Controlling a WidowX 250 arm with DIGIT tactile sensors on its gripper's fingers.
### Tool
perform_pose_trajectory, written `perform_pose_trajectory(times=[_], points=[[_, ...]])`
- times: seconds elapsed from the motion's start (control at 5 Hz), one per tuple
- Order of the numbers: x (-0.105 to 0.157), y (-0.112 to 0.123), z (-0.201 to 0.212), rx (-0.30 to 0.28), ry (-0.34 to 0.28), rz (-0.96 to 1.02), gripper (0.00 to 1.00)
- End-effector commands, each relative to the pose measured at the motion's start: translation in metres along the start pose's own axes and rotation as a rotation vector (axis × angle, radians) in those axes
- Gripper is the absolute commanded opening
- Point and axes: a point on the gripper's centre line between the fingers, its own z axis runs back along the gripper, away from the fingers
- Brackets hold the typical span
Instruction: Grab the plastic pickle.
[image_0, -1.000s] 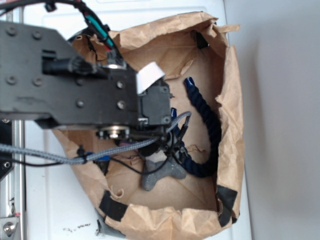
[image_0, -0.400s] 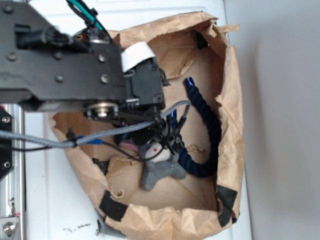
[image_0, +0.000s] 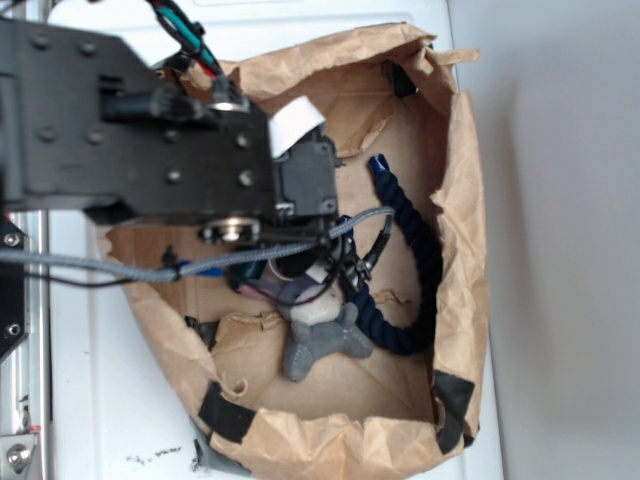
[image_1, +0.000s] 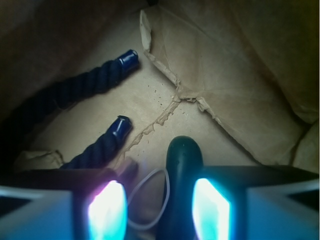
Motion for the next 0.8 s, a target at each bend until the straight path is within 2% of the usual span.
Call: perform_pose_trajectory(times=[0.0, 0.2, 0.4, 0.6], points=[[0.015, 0.014, -0.005, 0.021, 0.025, 0.071, 1.00], [0.012, 0.015, -0.014, 0.038, 0.022, 0.089, 1.00], [0.011, 0.022, -0.025, 0.113, 0.082, 0.148, 1.00], [0.001, 0.026, -0.036, 0.129, 0.098, 0.169, 1.00]])
